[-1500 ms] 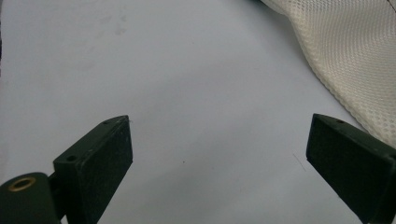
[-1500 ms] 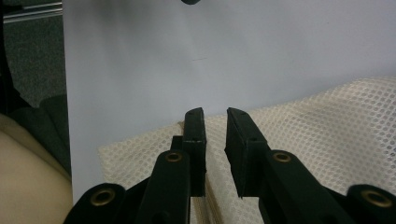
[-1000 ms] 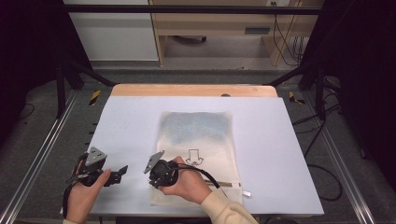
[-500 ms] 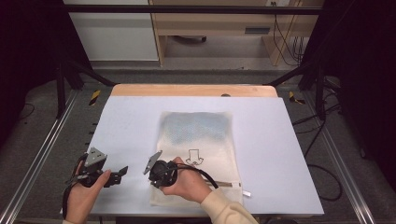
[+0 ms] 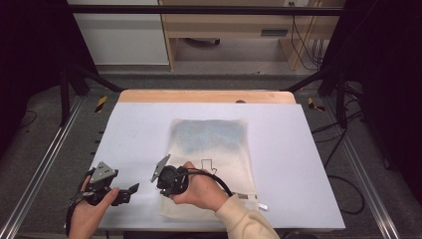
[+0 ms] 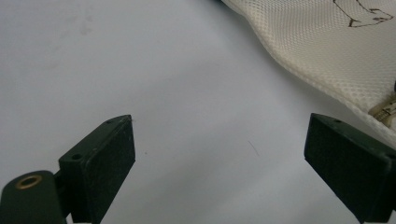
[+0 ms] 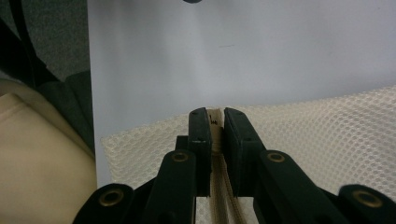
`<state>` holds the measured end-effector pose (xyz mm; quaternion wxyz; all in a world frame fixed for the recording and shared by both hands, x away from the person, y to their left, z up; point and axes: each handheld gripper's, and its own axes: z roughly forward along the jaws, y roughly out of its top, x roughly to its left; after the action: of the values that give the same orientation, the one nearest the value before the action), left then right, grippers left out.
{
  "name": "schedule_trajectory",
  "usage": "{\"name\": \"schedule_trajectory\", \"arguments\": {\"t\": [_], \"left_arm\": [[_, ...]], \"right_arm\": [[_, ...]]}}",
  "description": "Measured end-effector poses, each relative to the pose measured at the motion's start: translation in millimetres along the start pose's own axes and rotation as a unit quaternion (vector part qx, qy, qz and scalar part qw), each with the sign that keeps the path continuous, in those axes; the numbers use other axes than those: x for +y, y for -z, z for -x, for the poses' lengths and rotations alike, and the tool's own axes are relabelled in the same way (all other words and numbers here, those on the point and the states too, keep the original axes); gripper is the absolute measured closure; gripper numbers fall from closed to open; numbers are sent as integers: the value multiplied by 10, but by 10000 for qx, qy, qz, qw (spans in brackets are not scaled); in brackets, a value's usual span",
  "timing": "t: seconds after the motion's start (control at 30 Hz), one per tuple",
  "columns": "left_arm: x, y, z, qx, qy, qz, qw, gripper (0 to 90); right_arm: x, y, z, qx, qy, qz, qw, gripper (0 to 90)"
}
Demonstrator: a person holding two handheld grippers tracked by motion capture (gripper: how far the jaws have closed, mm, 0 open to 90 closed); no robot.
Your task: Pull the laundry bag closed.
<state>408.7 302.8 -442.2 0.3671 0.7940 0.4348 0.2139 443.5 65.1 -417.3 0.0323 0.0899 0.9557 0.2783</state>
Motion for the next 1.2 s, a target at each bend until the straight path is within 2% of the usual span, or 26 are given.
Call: {"name": "schedule_trajectory", "arguments": {"t": [0.37,0.5,0.8,0.93,1.13,1.17,1.2], "left_arm": [[-28,-23,73,-70,-242,-257,9994,87],[-45,-55,74,-156,-236,-310,9991,90],[-39,-62,175,-332,-303,-297,9985,91],[-33,-58,220,-489,-284,-258,9981,96],[-17,-99,324,-826,-244,-208,9961,121],[-10,-111,367,-941,-224,-217,9951,128],[-10,-111,367,-941,-224,-217,9951,131]], "right_arm": [[164,61,42,97,99,-571,9983,816],[240,110,51,103,150,-728,9972,816],[219,109,64,107,163,-719,9972,816],[207,75,63,134,174,-724,9971,816],[161,22,75,184,115,-610,9979,816],[143,10,75,173,82,-577,9982,816],[143,10,75,173,82,-577,9982,816]]}}
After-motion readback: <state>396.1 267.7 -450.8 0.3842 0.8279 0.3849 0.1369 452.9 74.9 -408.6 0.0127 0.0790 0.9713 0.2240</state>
